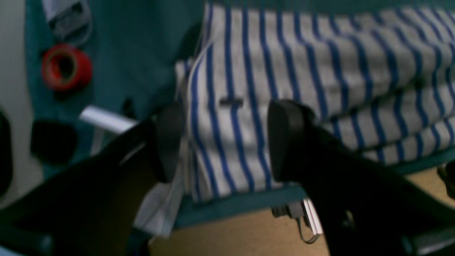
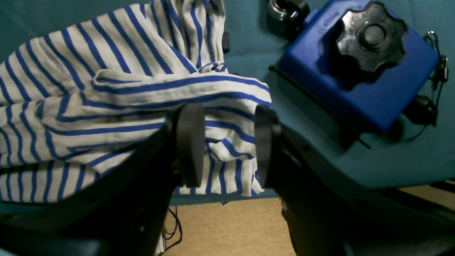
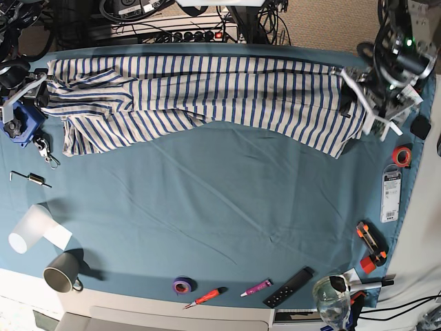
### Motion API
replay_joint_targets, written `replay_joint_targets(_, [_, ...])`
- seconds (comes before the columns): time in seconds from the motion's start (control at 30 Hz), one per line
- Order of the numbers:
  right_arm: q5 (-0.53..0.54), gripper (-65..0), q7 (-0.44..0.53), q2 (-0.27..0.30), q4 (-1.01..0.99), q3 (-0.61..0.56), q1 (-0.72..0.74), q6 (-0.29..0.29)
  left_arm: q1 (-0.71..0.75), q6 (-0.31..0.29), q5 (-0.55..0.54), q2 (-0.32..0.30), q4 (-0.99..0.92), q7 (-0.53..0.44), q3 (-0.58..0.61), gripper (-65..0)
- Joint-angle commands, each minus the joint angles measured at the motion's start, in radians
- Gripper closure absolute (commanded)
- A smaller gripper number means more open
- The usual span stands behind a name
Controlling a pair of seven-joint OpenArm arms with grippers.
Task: Fold the T-shirt properly
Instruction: 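Lay the folded hem down along the collar edge and release, then grasp the shirt end near the left gripper and lift it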
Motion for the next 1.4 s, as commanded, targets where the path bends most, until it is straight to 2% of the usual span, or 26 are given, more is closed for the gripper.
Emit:
replay_joint_targets(0.0, [0.005, -23.2, 0.022, 0.02, 0.011, 0.008, 0.002, 0.002, -0.015, 0.004, 0.011, -0.011, -0.023, -0.013, 0.017, -38.7])
replay_joint_targets(0.13, [0.005, -23.2, 0.022, 0.021, 0.011, 0.008, 0.002, 0.002, -0.082, 0.014, 0.084, -0.011, -0.185, -0.011, 0.098, -38.7])
replay_joint_targets(0.23, [0.005, -23.2, 0.022, 0.021, 0.011, 0.008, 0.002, 0.002, -0.12, 0.089, 0.167, -0.011, -0.278, -0.001, 0.109, -38.7])
replay_joint_targets(0.27, [0.004, -23.2, 0.022, 0.021, 0.011, 0.008, 0.002, 0.002, -0.129, 0.095, 0.179, -0.011, -0.299, -0.001, 0.109, -38.7])
replay_joint_targets(0.37, [0.004, -23.2, 0.027, 0.021, 0.011, 0.008, 0.002, 0.002, -0.144, 0.082, 0.139, -0.011, -0.335, 0.014, 0.109, -38.7])
replay_joint_targets(0.47, [0.002, -23.2, 0.037, 0.02, 0.011, 0.008, 0.002, 0.002, -0.145, 0.038, 0.054, -0.011, -0.345, 0.07, 0.109, -38.6])
replay_joint_targets(0.57, [0.002, -23.2, 0.045, 0.021, 0.011, 0.008, 0.003, 0.002, -0.144, 0.03, 0.032, -0.011, -0.347, 0.106, 0.109, -37.3])
replay_joint_targets(0.63, [0.002, -23.2, 0.045, 0.02, 0.011, 0.008, 0.002, 0.002, -0.144, 0.03, 0.033, -0.011, -0.347, 0.112, 0.109, -30.8])
replay_joint_targets(0.67, [0.002, -23.2, 0.045, 0.02, 0.011, 0.008, 0.002, 0.002, -0.144, 0.031, 0.033, -0.011, -0.347, 0.112, 0.109, -25.3])
replay_joint_targets(0.77, [0.002, -23.2, 0.046, 0.02, 0.011, 0.008, 0.002, 0.002, -0.144, 0.038, 0.033, -0.011, -0.347, 0.111, 0.109, -1.8])
replay_joint_targets(0.8, [0.002, -23.2, 0.046, 0.02, 0.011, 0.008, 0.002, 0.002, -0.144, 0.038, 0.033, -0.011, -0.347, 0.111, 0.109, 0.0])
replay_joint_targets(0.93, [0.002, -23.2, 0.046, 0.021, 0.011, 0.008, 0.002, 0.002, -0.147, 0.037, 0.035, -0.011, -0.346, 0.113, 0.109, 0.0])
replay_joint_targets(1.0, [0.002, -23.2, 0.048, 0.021, 0.011, 0.008, 0.002, 0.002, -0.156, 0.038, 0.071, -0.013, -0.337, 0.116, 0.109, 0.0])
replay_joint_targets(1.1, [0.002, -23.2, 0.049, 0.021, 0.011, 0.008, 0.003, 0.002, -0.181, 0.042, 0.111, -0.02, -0.295, 0.167, 0.108, 0.0])
replay_joint_targets(1.37, [0.001, -23.2, 0.049, 0.021, 0.011, 0.008, 0.002, 0.002, -0.168, 0.029, 0.101, -0.019, -0.146, 0.16, 0.1, 0.0])
